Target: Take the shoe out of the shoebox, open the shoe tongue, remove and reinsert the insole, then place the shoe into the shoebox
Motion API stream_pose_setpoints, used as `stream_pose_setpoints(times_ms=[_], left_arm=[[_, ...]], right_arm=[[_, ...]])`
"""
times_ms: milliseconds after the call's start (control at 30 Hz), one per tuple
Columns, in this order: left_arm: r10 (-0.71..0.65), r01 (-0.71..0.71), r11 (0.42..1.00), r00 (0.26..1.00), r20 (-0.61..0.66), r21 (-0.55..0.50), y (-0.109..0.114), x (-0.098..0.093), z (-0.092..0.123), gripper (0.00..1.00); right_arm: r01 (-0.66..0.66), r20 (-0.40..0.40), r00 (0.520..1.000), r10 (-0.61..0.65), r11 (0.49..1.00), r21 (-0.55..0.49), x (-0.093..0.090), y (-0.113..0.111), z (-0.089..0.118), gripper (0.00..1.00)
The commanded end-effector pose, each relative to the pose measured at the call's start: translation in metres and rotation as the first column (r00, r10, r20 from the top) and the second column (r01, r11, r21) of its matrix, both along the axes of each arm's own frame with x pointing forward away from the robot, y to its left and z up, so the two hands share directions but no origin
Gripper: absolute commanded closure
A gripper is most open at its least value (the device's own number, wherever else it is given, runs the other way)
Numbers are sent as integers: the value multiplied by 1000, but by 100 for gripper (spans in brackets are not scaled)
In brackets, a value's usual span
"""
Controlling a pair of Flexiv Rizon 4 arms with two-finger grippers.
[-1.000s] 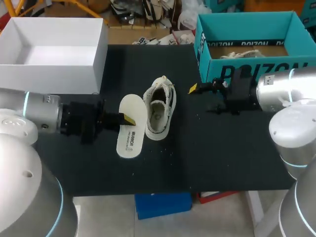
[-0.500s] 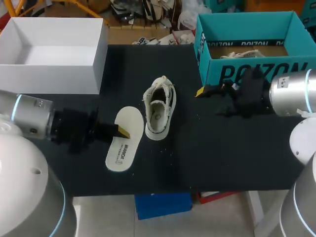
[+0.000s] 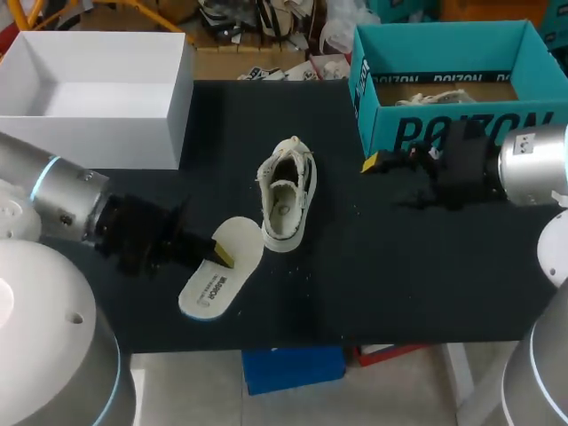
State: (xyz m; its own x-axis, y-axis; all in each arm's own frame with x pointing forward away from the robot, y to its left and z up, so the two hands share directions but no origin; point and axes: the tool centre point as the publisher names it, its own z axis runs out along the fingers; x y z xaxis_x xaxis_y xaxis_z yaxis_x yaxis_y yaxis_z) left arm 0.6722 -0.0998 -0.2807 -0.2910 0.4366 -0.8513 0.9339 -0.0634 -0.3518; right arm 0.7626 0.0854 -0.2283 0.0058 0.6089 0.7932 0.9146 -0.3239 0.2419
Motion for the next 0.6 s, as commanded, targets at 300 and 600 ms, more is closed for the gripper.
stream_pose_setpoints(times_ms=[300, 600], left_arm=[[45, -39, 982, 999, 27, -183, 1, 33, 15, 100], [114, -90, 951, 991, 65, -294, 14, 39, 20, 100]], right_arm=[[-6, -30, 1000, 5, 1000, -8, 6, 6, -3, 0], [-14, -93, 996, 11, 1000, -26, 28, 44, -13, 0]])
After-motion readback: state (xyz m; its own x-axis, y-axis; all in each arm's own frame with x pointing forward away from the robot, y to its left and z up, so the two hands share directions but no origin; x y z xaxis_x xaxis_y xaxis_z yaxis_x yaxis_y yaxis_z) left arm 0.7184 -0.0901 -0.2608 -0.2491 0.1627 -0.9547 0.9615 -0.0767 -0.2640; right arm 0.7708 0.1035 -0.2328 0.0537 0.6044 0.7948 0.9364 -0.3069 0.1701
